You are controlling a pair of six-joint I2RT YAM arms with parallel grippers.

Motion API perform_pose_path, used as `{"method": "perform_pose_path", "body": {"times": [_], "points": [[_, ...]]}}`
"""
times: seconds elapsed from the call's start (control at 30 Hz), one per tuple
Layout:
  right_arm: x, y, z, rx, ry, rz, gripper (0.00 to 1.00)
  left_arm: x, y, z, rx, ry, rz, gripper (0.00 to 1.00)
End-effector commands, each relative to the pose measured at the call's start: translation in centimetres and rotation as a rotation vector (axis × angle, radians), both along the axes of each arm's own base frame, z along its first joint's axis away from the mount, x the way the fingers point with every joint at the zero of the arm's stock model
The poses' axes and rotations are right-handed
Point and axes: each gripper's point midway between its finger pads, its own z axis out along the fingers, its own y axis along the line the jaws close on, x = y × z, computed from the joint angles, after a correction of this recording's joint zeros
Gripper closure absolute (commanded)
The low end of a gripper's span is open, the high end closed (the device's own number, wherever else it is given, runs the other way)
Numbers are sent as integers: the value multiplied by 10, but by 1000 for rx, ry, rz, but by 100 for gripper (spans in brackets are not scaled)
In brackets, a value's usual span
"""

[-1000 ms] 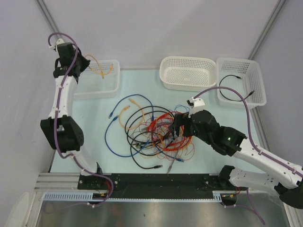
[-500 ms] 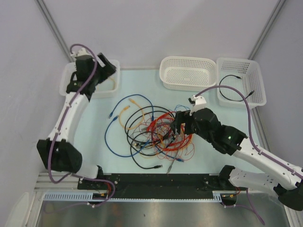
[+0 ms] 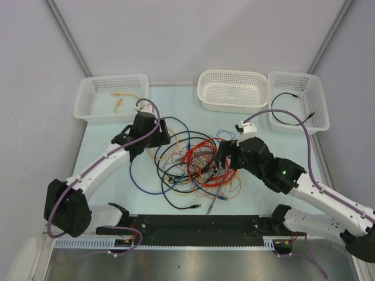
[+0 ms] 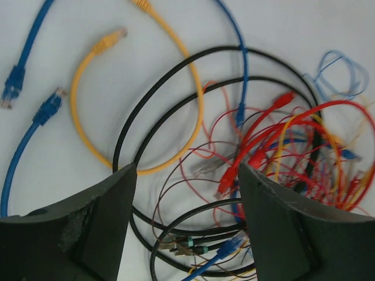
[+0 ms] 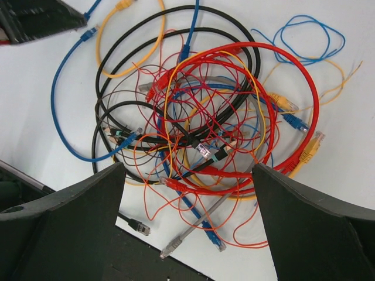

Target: Untangle the cables

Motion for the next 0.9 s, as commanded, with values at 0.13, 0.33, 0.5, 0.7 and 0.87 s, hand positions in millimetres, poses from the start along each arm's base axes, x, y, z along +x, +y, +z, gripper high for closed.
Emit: {"method": "perform_pose_path", "body": {"times": [0.13,0.33,0.5,0.7,0.87], "points": [[7,1,-14,-8,23,-48,5,-9,-17,-44,29,81,-85,42],[6,0,-26,-21,48,-58,5,-14,-40,-76,95,155,-147,35],[4,-3,-29,-22,56,-68,6,-6,-44,-106,136,218,-144,33],[4,-7,-32,-33,56,-73,5,3,-38,-130,209,258,-111,35],[3,-7,-36,-35,60,-70,5,7,-36,-144,254,285,-112,43]]}}
